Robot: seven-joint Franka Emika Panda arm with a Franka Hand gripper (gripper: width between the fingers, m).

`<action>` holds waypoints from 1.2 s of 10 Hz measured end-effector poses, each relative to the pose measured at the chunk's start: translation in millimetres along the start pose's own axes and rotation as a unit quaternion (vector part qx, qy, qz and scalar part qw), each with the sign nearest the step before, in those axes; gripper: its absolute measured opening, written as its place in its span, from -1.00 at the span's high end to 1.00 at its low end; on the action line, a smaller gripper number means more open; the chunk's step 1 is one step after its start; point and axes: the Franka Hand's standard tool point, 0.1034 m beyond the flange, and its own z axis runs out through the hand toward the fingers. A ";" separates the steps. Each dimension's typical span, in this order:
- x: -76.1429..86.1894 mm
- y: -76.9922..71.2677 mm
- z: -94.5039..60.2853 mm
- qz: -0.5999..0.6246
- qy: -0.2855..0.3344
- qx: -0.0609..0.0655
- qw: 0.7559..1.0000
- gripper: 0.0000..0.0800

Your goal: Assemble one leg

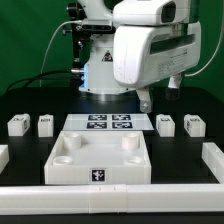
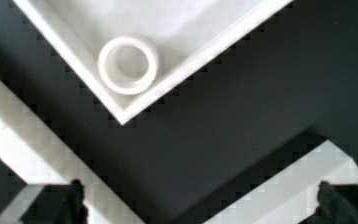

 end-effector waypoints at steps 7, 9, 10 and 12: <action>0.0 0.0 0.1 0.000 0.000 0.000 1.000 -0.63; 0.0 0.0 0.1 0.000 0.000 0.000 1.000 -0.63; -2.3 -0.6 0.3 -0.005 -0.001 0.000 1.000 -0.63; -23.3 -5.4 4.5 -0.045 -0.007 0.004 0.999 -0.63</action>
Offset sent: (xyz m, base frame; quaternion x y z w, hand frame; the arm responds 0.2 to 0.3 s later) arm 0.0000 0.0000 0.0000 0.0000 0.0000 0.0000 1.0000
